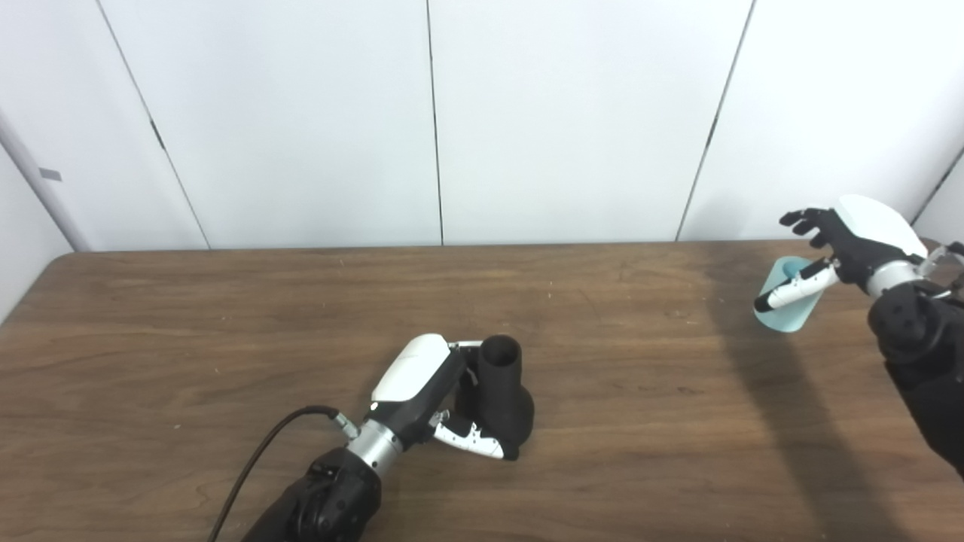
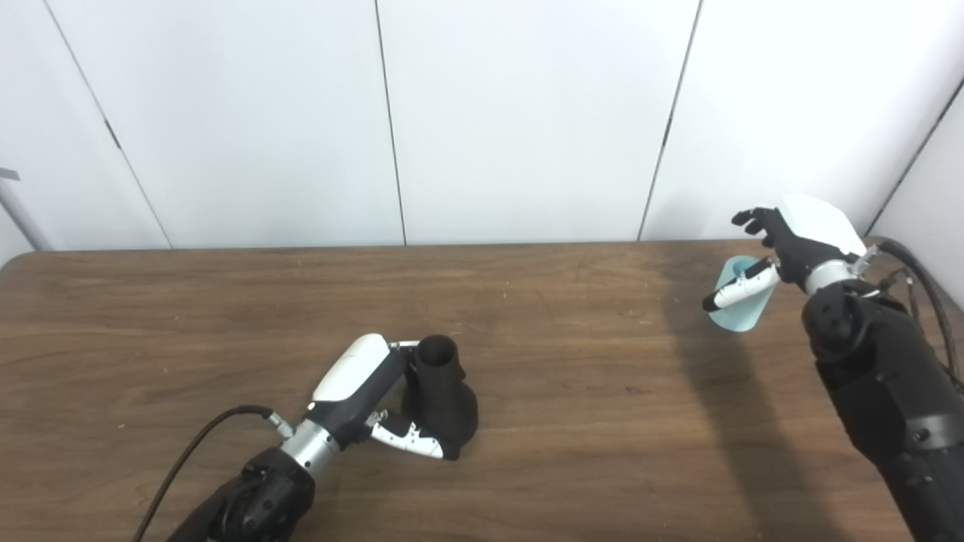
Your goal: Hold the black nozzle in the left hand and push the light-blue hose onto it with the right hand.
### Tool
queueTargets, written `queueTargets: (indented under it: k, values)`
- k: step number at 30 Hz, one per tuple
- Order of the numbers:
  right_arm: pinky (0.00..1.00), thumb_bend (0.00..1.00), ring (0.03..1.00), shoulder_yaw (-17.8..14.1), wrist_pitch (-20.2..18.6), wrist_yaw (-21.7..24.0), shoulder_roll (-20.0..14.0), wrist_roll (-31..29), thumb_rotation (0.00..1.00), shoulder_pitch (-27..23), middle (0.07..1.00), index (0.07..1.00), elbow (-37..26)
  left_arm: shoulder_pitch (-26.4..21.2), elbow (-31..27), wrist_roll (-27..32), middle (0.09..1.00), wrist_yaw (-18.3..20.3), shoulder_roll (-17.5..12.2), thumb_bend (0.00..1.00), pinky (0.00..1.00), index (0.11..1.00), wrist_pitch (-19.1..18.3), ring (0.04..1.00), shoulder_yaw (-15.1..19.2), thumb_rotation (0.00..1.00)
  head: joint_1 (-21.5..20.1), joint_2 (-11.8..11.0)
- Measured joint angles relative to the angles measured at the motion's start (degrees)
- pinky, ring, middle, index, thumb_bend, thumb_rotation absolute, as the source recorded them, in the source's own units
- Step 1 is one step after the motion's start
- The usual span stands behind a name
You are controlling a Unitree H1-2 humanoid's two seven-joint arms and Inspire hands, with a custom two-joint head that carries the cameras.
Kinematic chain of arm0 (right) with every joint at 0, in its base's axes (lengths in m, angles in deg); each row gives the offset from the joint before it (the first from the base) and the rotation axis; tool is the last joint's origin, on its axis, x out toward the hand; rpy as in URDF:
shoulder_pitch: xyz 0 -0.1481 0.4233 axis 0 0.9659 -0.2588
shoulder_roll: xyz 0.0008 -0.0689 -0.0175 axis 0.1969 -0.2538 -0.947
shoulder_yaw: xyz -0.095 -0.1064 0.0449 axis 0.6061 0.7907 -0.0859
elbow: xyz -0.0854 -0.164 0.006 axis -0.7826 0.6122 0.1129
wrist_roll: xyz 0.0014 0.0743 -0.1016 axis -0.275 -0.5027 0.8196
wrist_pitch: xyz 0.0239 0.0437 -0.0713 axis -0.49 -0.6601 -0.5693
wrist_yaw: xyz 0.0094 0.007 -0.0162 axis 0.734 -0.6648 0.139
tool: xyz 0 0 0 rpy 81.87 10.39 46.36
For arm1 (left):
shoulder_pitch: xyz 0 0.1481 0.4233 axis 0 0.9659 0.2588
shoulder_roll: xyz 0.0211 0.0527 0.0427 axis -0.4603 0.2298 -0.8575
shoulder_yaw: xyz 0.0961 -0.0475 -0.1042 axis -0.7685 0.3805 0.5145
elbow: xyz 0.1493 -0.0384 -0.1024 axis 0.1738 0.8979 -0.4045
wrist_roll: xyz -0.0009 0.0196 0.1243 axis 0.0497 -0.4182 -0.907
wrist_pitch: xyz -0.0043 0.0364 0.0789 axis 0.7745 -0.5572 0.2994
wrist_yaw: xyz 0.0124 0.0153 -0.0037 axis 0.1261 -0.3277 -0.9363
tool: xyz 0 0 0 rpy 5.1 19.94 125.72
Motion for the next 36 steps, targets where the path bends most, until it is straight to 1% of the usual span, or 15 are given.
queueTargets:
  k: [4, 6, 11, 15, 19, 30, 33, 34, 36]
  values:
    - [0.57, 1.0, 0.723, 0.61, 0.1, -0.49, -0.01, 0.03, 0.25, -0.21, 0.79, 0.796, 1.29, 0.0, -0.01, -0.01, 0.48, 0.0, 0.0, 0.52, 0.44, 0.485, -0.01, 0.462, 0.0, 0.09, 0.09, 0.09]
    - [0.56, 1.0, 0.715, 1.48, 0.15, -0.57, -0.02, 0.29, 0.25, -0.59, 0.787, 0.796, 2.61, 0.0, -0.01, -0.02, 0.481, 0.0, 0.01, 0.52, 0.44, 0.485, -0.08, 0.463, 0.0, 0.09, 0.0, 0.09]
    - [0.53, 1.0, 0.693, 4.03, 0.16, -0.4, -0.08, 1.78, 0.24, -1.45, 0.779, 0.798, 3.04, -0.03, -0.05, -0.02, 0.484, 0.0, 0.01, 0.52, 0.45, 0.485, -0.08, 0.468, -0.01, 0.09, 0.0, 0.18]
    - [0.49, 1.0, 0.653, 5.85, 0.14, 0.78, -0.51, 2.43, 0.21, -3.05, 0.765, 0.806, 4.06, -0.03, -0.12, -0.05, 0.485, 0.0, 0.0, 0.52, 0.45, 0.485, -0.18, 0.469, -0.05, 0.09, 0.0, 0.26]
    - [0.45, 1.0, 0.615, 6.91, -0.34, 2.93, -0.88, 3.0, 0.2, -4.71, 0.755, 0.806, 4.6, -0.01, -0.33, -0.23, 0.488, 0.0, 0.01, 0.52, 0.46, 0.485, -0.46, 0.473, -0.12, 0.09, 0.09, 0.26]
    - [0.46, 1.0, 0.623, 7.06, -1.8, 4.49, -0.88, 3.41, 0.19, -5.19, 0.755, 0.786, 4.58, -0.05, -0.49, -0.27, 0.487, 0.0, 0.03, 0.52, 0.46, 0.485, -0.92, 0.474, -0.28, 0.09, 0.18, 0.35]
    - [0.42, 1.0, 0.552, 7.08, -1.84, 4.67, -0.88, 3.42, 0.19, -5.18, 0.694, 0.776, 4.58, -0.05, -0.51, -0.27, 0.485, 0.0, 0.03, 0.52, 0.46, 0.485, -0.95, 0.472, -0.29, 0.09, 0.18, 0.35]
    - [0.41, 1.0, 0.543, 7.09, -1.84, 4.76, -0.88, 3.43, 0.19, -5.18, 0.681, 0.771, 4.58, -0.05, -0.51, -0.27, 0.484, 0.0, 0.03, 0.52, 0.46, 0.485, -0.96, 0.472, -0.29, 0.09, 0.18, 0.35]
    - [0.42, 1.0, 0.573, 7.3, -1.84, 4.93, -0.96, 3.61, 0.2, -5.18, 0.692, 0.762, 4.6, -0.06, -0.51, -0.27, 0.484, 0.0, 0.03, 0.52, 0.46, 0.485, -0.97, 0.472, -0.31, 0.09, 0.18, 0.35]
